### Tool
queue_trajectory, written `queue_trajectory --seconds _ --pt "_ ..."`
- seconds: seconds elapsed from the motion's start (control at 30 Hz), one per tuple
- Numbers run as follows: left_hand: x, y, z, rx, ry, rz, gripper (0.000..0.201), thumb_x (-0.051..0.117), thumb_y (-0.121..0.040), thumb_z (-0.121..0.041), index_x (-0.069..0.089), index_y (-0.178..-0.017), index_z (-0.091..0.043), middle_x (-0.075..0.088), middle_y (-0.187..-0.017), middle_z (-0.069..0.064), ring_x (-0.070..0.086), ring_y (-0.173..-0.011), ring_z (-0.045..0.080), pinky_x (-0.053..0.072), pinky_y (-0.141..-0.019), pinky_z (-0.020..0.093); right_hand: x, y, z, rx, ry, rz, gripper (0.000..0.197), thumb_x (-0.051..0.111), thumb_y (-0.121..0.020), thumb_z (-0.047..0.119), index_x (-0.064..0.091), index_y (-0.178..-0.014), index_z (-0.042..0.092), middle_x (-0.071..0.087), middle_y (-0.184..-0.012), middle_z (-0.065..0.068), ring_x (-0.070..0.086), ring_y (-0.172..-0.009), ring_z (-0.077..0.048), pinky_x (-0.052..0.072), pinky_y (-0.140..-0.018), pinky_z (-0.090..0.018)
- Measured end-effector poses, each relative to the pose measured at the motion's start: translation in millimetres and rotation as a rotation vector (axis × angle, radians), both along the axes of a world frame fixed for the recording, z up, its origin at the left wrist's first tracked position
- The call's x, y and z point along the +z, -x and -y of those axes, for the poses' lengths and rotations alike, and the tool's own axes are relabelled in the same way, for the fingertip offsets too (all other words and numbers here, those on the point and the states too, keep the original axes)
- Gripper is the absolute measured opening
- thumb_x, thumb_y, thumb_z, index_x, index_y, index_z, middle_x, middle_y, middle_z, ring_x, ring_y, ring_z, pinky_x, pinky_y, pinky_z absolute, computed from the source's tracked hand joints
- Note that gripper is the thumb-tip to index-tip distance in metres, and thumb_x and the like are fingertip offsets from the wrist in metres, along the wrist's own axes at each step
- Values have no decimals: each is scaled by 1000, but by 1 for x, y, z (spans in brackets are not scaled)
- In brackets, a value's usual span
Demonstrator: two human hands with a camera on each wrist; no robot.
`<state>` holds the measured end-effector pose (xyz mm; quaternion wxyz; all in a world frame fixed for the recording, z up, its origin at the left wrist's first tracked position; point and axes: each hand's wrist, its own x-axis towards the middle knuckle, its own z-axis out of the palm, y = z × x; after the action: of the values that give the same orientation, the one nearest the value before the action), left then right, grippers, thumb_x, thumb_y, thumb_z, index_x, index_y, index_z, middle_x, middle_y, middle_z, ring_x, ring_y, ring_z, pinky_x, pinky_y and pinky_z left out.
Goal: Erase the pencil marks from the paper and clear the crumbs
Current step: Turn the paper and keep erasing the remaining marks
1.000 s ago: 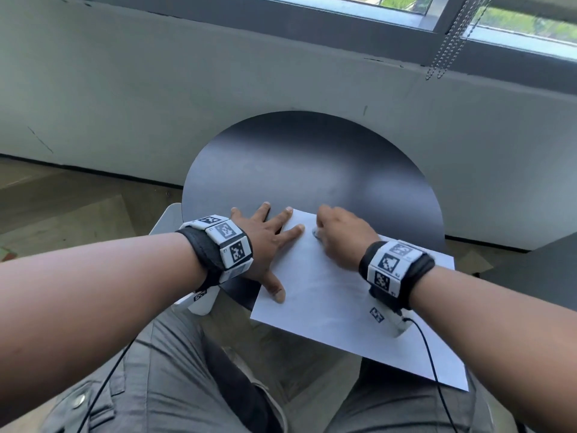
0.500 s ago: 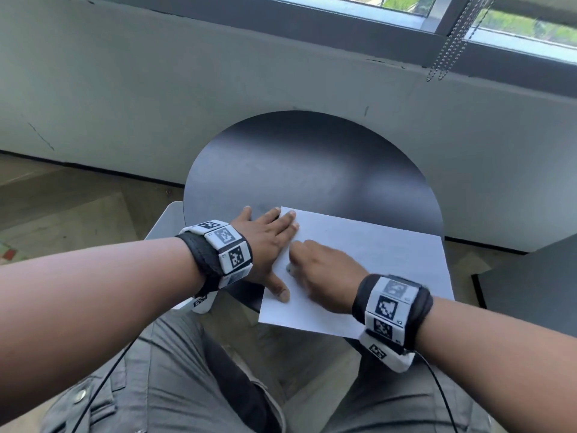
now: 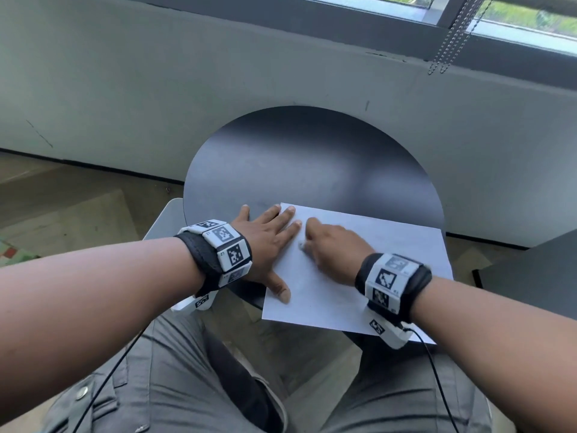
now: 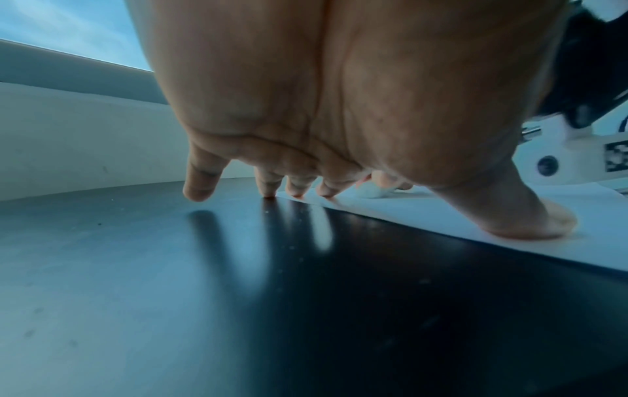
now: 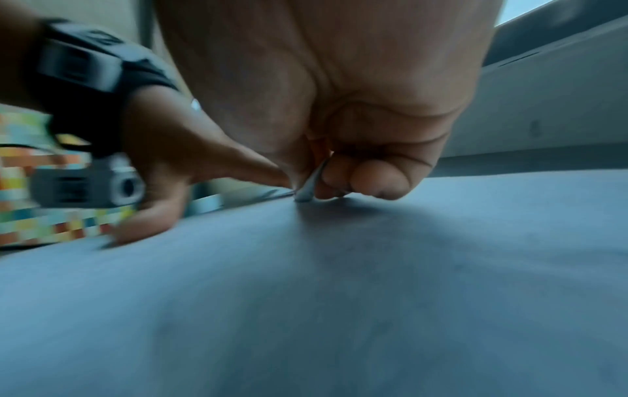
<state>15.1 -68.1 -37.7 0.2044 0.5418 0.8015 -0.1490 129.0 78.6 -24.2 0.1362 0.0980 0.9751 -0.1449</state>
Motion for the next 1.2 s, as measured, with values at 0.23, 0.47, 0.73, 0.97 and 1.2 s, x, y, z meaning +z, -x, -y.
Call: queue_trajectory --seconds 0.23,0.47,0.73,0.97,1.2 --pt "-3 2 3 2 -9 24 148 48 -53 -102 -18 -159 -22 -26 -166 -1 -22 -153 23 7 -116 69 5 -23 41 204 149 21 12 49 -93 26 43 -100 19 61 -102 -8 55 -90 -33 44 -72 -41" --pt "-3 3 5 24 -22 32 148 47 -52 -103 -18 -159 -26 -28 -166 -1 -23 -153 26 5 -117 70 6 0 13 21 19 -56 15 42 -98 32 41 -104 19 62 -105 -10 56 -92 -34 43 -71 -38" --pt "-8 4 7 51 -49 47 150 47 -47 -105 -20 -158 -29 -29 -165 0 -24 -153 23 1 -117 71 7 22 -14 -192 -7 6 19 43 -98 33 40 -106 16 61 -112 -17 58 -97 -36 47 -80 -39" --pt "-9 5 6 58 -55 48 155 47 -45 -106 -21 -158 -24 -29 -165 -1 -24 -153 22 -3 -117 71 1 2 19 61 66 2 34 40 -99 31 39 -128 13 60 -119 -13 56 -102 -34 40 -75 -37" --pt "-4 1 2 56 -10 21 148 48 -48 -104 -23 -156 -33 -28 -166 2 -22 -154 25 3 -116 71 5 23 -23 -178 18 -18 21 42 -100 33 45 -108 14 63 -108 -16 57 -95 -34 48 -79 -39"
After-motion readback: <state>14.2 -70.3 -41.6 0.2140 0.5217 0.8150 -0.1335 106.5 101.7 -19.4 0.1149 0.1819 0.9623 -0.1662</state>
